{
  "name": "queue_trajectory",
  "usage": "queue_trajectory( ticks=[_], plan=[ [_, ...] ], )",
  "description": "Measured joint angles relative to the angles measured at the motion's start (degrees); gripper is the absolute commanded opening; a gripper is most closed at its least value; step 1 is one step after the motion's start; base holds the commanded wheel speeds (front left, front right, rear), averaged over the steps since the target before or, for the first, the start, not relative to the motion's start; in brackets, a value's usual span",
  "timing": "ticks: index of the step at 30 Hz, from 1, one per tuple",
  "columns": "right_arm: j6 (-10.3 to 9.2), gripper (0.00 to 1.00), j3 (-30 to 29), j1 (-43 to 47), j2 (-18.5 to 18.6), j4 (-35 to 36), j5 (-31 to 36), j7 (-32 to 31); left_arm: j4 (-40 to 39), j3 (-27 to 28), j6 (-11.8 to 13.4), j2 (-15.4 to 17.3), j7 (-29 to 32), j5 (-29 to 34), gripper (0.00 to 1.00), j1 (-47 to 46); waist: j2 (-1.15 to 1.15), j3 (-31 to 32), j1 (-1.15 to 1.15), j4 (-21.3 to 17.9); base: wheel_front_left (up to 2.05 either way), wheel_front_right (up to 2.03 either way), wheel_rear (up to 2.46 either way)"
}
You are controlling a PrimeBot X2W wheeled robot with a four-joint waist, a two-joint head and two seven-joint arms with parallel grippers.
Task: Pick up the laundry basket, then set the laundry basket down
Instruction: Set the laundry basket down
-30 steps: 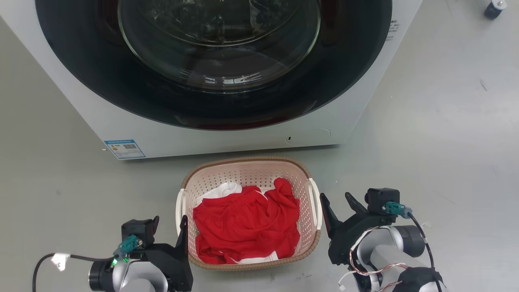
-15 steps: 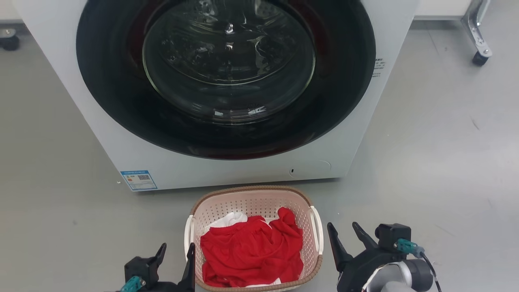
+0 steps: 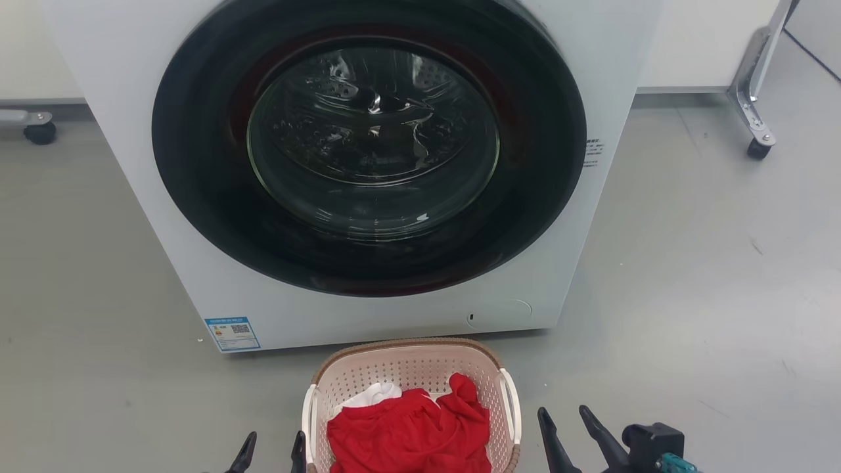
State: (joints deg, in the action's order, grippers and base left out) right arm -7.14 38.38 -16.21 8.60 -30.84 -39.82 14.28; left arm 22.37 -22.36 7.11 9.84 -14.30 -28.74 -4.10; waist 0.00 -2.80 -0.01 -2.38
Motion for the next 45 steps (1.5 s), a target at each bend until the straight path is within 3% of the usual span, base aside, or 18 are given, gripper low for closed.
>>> queue_trajectory(
  ticks=[18, 45],
  plan=[
    [-0.01, 1.00, -10.53, 13.89, -2.05, 11.26, 11.70, 0.00, -10.91, 5.69, 0.01, -2.98, 0.00, 8.99, 1.00, 10.12, 0.00, 3.42, 0.00, -0.55, 0.00, 0.00, 0.00],
    [-0.01, 1.00, -17.00, 16.94, -4.44, 19.31, 21.48, 0.00, -13.82, 11.18, 0.01, -4.70, 0.00, 13.29, 1.00, 10.25, 0.01, 1.38, 0.01, -0.10, 0.00, 0.00, 0.00]
  ],
)
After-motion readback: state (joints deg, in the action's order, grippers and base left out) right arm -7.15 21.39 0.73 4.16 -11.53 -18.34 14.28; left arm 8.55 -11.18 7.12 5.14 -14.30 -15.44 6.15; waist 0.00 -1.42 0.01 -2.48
